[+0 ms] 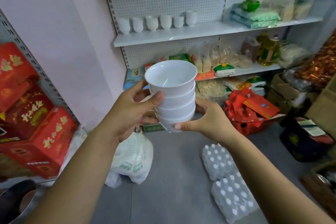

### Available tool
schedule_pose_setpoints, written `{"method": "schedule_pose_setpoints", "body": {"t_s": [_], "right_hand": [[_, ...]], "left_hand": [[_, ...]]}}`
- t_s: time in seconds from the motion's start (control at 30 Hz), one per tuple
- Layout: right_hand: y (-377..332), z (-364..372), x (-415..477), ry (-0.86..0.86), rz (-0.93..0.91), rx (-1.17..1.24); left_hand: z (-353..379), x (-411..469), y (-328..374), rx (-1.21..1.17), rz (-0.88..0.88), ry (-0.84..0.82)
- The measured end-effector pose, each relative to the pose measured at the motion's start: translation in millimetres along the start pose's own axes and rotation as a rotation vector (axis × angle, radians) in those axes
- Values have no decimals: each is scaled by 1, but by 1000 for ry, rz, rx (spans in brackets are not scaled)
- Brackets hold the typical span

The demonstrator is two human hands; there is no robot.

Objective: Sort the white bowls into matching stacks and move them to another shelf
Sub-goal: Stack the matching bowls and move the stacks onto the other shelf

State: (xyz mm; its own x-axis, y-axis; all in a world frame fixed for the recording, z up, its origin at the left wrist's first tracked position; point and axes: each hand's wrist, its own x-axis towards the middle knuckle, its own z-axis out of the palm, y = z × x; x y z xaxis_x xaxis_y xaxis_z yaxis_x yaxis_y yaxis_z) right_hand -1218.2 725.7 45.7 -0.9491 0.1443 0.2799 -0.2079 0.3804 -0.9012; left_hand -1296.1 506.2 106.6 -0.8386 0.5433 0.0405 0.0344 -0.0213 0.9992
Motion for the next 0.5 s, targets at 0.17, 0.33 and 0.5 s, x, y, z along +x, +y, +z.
{"method": "schedule_pose_setpoints", "body": {"t_s": [0.17, 0.33, 0.5], "right_hand": [[38, -13, 64, 9, 36, -7], [82, -46, 146, 29, 39, -7], [123, -100, 247, 51, 31, -6]], "left_hand": [[-6, 82, -16, 17, -16, -33], [-1, 184, -25, 0, -10, -50], [14, 303, -20, 29, 12, -43]]}}
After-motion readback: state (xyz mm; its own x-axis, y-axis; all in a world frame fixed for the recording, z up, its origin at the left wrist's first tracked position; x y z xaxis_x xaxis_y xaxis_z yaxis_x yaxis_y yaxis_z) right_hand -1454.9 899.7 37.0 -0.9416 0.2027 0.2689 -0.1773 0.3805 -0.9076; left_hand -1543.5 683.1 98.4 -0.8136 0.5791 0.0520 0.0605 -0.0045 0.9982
